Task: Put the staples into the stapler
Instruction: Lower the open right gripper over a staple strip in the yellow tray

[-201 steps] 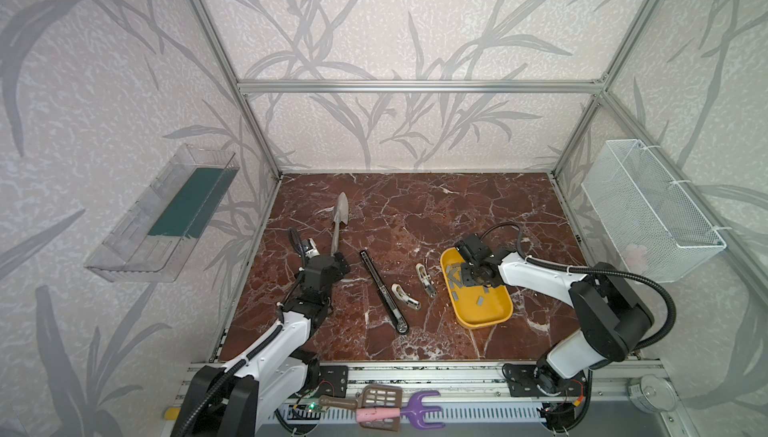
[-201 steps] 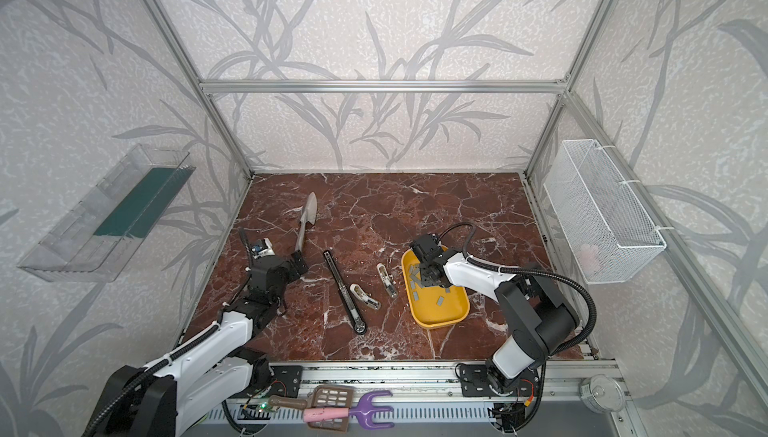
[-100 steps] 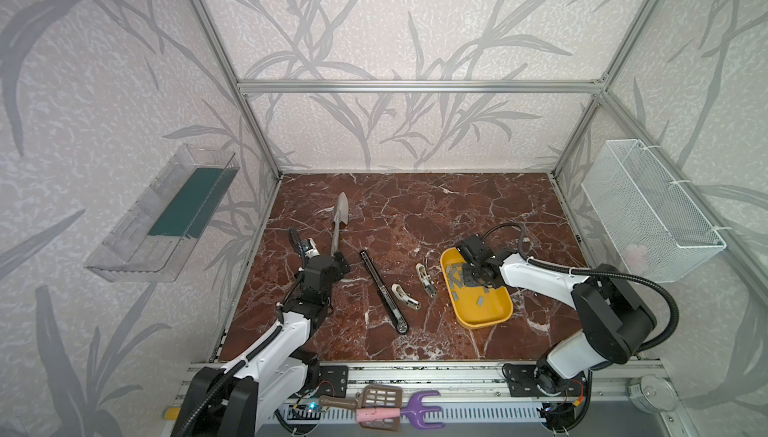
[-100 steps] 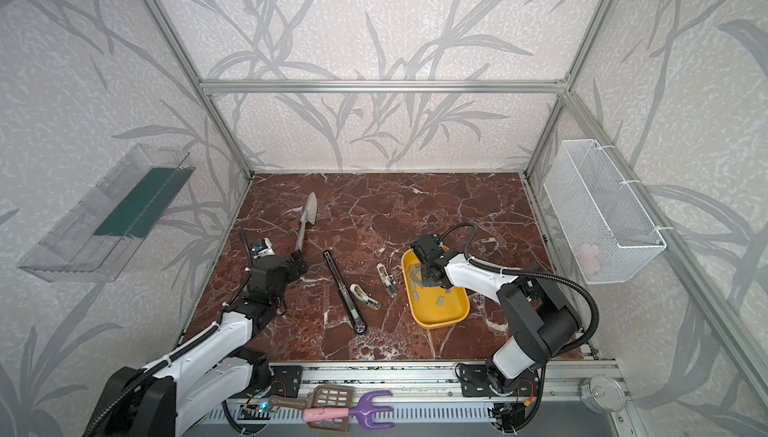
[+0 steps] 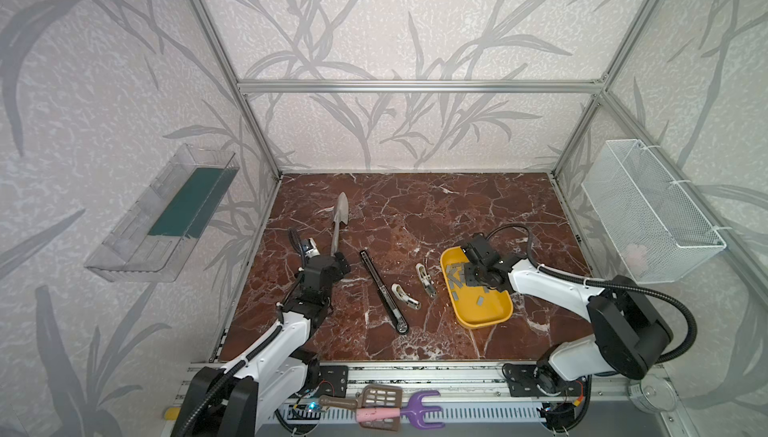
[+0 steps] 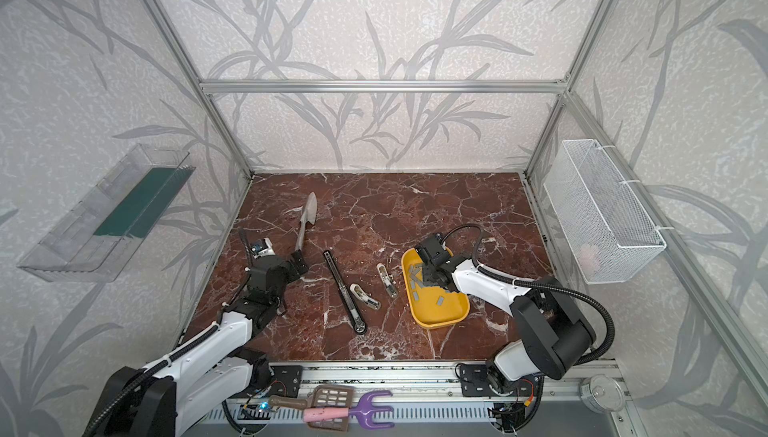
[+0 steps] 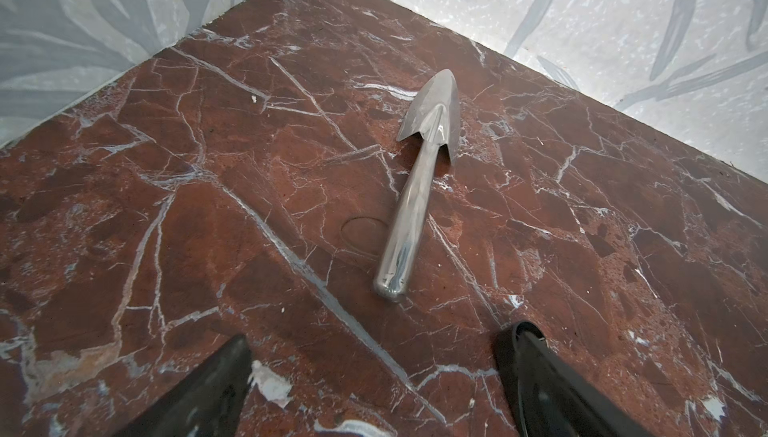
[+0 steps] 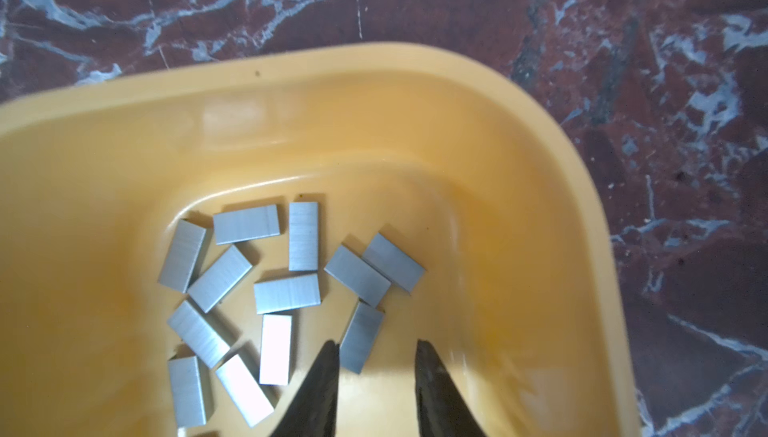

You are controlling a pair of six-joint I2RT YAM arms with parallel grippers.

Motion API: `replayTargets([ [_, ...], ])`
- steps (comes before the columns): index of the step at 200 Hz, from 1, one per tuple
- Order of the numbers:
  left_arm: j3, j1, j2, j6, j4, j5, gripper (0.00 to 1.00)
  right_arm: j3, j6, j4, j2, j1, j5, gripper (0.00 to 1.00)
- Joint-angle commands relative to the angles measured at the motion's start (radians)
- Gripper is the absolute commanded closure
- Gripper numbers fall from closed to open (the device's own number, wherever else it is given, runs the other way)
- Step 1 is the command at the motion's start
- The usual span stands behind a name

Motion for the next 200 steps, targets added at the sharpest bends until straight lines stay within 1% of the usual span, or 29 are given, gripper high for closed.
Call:
replayTargets([
  [1, -0.001, 0.003, -0.012, 0.008, 0.017, -0.006, 0.01, 0.002, 0.014, 0.010, 0.013, -0.004, -0.007, 0.67],
  [26, 0.000, 0.003, -0.012, 0.008, 0.018, -0.004, 0.01, 0.021, 0.021, 0.000, 0.055, -0.004, -0.013, 0.68],
  [63, -0.002, 0.003, -0.015, 0.009, 0.018, -0.003, 0.01, 0.042, 0.034, -0.039, 0.095, -0.006, 0.023, 0.72],
  [97, -0.002, 0.003, -0.015, 0.008, 0.020, -0.001, 0.01, 0.050, 0.031, -0.035, 0.111, -0.008, 0.005, 0.77],
  [118, -0.003, 0.003, -0.015, 0.008, 0.020, 0.000, 0.01, 0.050, 0.032, -0.039, 0.115, -0.007, 0.001, 0.78],
  [149, -0.004, 0.003, -0.014, 0.008, 0.020, 0.000, 0.01, 0.047, 0.037, -0.043, 0.105, -0.008, -0.006, 0.78],
  [173, -0.005, 0.003, -0.015, 0.007, 0.020, 0.000, 0.01, 0.026, 0.038, -0.025, 0.068, -0.008, -0.001, 0.72],
  [200, -0.004, 0.003, -0.015, 0.008, 0.021, -0.001, 0.01, 0.009, 0.041, -0.020, 0.030, -0.009, 0.015, 0.70],
])
